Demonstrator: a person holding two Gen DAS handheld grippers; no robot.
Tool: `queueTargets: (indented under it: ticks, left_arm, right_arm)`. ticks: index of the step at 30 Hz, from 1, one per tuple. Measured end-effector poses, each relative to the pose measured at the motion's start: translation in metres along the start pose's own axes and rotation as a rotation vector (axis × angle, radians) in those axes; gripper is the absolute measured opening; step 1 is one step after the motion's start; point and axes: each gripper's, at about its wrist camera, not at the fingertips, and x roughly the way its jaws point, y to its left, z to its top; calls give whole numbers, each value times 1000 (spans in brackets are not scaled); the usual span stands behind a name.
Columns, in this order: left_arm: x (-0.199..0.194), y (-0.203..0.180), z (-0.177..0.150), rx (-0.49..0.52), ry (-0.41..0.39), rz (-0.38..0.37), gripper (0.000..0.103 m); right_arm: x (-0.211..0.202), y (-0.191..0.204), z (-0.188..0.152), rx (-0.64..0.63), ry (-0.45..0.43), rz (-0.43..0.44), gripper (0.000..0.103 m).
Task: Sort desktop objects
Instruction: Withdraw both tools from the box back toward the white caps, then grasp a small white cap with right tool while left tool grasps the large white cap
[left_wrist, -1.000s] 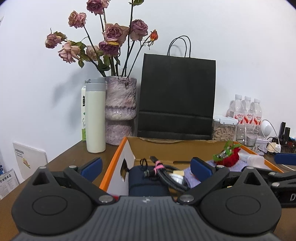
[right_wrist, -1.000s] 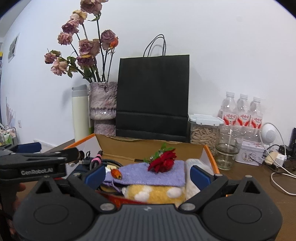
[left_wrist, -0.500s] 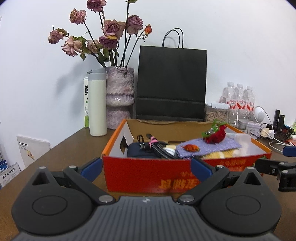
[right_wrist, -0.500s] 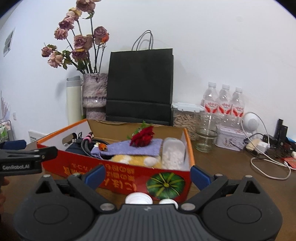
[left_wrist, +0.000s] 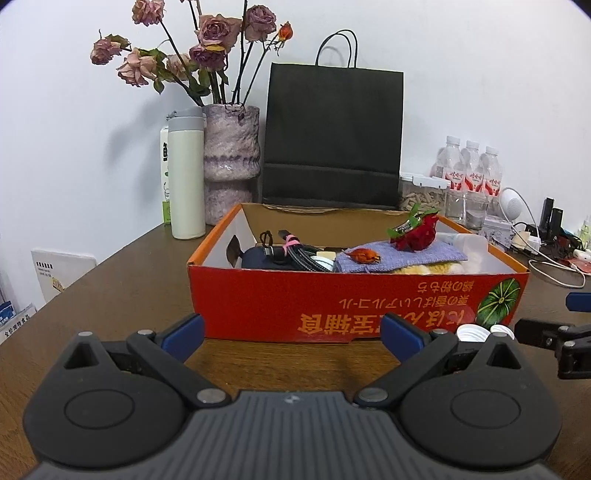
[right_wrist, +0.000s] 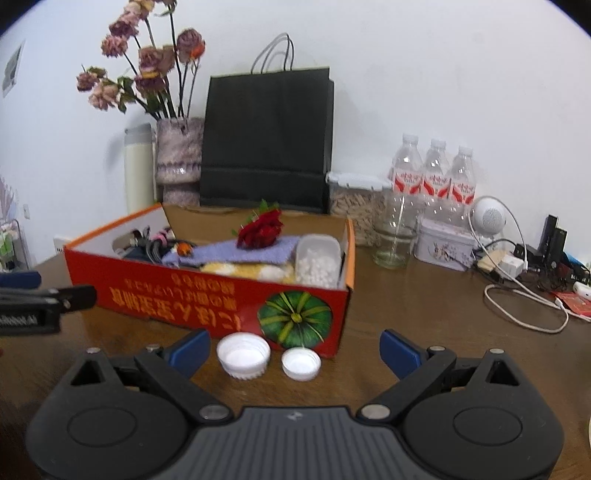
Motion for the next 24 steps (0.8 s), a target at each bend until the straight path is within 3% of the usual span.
queueTargets:
  ticks: [4, 14, 20, 24]
  left_arm:
    - [5, -4, 0, 6, 29, -15, 103]
    - [15, -14, 0, -1, 80, -44, 103]
    - [23, -23, 1, -3, 104, -57, 103]
    - [28, -30, 2, 2, 125, -68, 103]
  right_arm:
    - [9, -8, -3, 8, 43, 6, 92]
    - [43, -26, -1, 65, 160, 41, 49]
    - [55, -24, 0, 63, 191, 74, 45]
    - [58, -22, 1, 43, 196, 78, 28]
